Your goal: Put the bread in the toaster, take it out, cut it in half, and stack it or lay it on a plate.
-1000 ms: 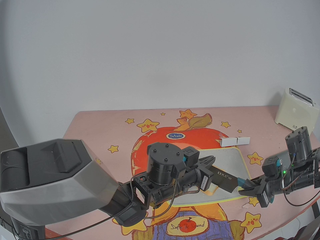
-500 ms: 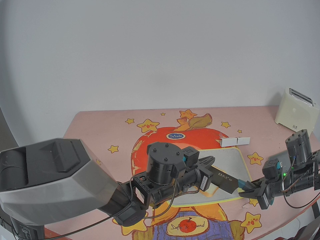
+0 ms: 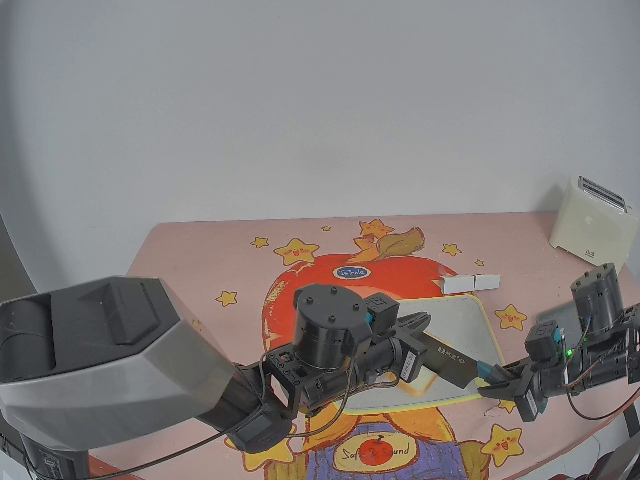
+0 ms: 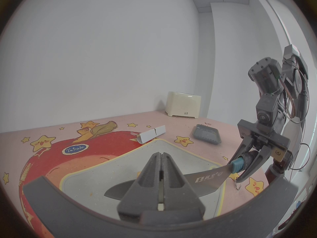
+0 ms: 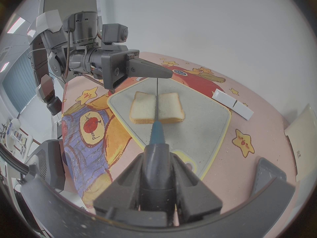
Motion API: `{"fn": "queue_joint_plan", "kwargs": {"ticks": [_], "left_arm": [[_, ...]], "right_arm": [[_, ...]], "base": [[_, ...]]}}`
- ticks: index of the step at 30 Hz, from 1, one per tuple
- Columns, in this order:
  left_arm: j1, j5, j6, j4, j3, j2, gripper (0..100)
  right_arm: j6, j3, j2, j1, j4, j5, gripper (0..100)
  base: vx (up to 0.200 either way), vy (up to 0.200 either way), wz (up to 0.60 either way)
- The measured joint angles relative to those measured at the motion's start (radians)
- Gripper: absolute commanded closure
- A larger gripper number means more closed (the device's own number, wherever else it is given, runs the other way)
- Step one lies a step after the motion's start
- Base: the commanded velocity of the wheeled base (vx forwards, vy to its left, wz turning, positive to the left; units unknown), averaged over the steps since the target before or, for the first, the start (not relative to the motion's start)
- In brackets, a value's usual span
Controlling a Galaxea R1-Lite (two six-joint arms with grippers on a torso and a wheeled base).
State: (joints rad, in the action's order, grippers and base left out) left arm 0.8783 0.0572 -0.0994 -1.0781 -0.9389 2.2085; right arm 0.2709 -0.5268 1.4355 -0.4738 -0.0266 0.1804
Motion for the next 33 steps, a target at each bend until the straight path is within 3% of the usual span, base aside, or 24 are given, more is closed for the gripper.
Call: {"fn": "queue_joint_plan", "kwargs": {"ticks": [4, 11, 19, 28, 33], "left_arm": [[0.0, 0.0, 0.0, -0.001, -0.001, 0.0, 100], [0.001, 0.001, 0.0, -0.002, -0.003, 0.0, 100], [0.0, 0.0, 0.0, -0.002, -0.002, 0.0, 100], [0.001, 0.001, 0.0, -0.003, -0.002, -0.001, 100], [0.001, 0.0, 0.0, 0.0, -0.003, 0.0, 100]], "right_arm": [[0.0, -0.017, 0.002, 0.0, 0.001, 0.0, 100], [0.001, 0.047, 0.005, 0.001, -0.03, 0.001, 100], [-0.001, -0.032, 0.007, 0.0, 0.002, 0.0, 100], [0.0, 0.041, 0.014, 0.002, -0.033, 0.001, 100], [-0.001, -0.007, 0.011, 0.001, -0.009, 0.001, 100]], "base": [[0.0, 0.0, 0.0], [0.0, 0.0, 0.0], [0.0, 0.0, 0.0], [0.0, 0.0, 0.0], [0.0, 0.0, 0.0]]}}
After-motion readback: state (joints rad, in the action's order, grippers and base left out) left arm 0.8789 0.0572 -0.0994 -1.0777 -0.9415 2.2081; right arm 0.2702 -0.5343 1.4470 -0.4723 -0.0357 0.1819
